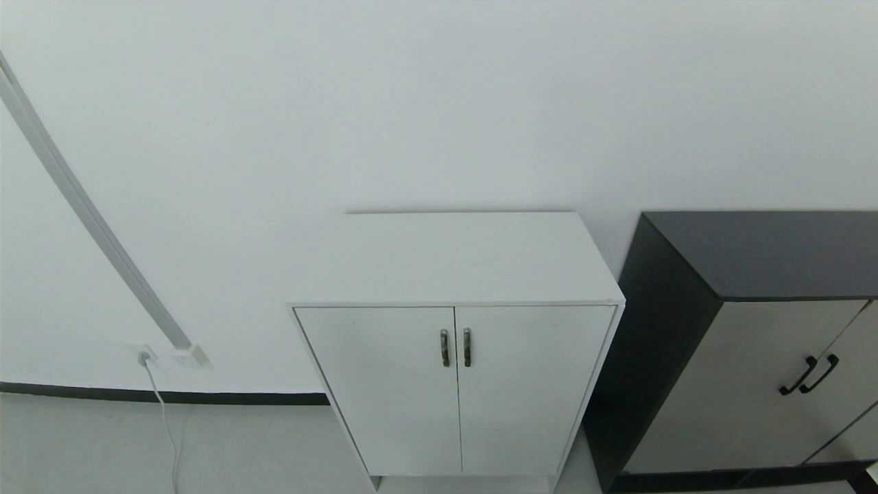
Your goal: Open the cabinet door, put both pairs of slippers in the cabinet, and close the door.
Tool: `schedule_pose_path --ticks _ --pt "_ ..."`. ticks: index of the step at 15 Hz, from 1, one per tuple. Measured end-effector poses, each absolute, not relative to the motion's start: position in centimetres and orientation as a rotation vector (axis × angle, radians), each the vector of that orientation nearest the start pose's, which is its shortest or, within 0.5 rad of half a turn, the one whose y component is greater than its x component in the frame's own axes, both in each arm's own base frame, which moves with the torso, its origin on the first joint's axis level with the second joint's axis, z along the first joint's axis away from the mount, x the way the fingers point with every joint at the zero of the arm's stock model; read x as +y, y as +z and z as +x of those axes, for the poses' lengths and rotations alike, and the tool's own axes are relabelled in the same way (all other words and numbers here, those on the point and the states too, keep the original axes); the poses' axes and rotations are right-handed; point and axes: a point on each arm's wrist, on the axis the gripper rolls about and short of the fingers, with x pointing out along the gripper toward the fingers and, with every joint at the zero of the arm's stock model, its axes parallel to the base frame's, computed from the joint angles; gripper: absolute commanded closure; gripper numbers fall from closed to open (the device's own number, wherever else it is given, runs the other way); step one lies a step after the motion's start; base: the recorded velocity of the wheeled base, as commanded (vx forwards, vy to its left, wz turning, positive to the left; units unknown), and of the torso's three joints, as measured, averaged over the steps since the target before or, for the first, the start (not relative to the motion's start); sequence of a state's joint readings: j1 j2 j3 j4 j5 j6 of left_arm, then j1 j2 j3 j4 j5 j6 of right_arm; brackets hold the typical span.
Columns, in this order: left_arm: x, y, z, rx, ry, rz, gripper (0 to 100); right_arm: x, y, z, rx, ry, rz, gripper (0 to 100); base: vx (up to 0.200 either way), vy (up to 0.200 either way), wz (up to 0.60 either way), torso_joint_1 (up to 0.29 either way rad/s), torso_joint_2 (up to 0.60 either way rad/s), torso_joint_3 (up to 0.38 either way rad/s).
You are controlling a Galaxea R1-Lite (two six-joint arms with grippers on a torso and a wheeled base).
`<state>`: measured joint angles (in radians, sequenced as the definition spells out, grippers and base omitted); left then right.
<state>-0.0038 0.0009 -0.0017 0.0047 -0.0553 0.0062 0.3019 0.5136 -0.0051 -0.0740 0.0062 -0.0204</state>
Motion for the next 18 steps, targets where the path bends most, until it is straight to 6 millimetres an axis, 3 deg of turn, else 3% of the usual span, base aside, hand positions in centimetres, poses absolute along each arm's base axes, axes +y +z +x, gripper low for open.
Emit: schedule_pose_path --ticks 10,18 --pt "-0.1 7.5 -2.3 0.004 -0.059 0.005 100 0.4 7.8 1.2 0.441 0.301 -0.121 100 0.0 0.0 0.0 0.0 0.0 0.0" --pt "-0.1 7.5 -2.3 0.004 -0.058 0.004 100 -0.1 7.9 -0.7 0.195 0.047 -0.044 100 0.0 0.0 0.0 0.0 0.0 0.0"
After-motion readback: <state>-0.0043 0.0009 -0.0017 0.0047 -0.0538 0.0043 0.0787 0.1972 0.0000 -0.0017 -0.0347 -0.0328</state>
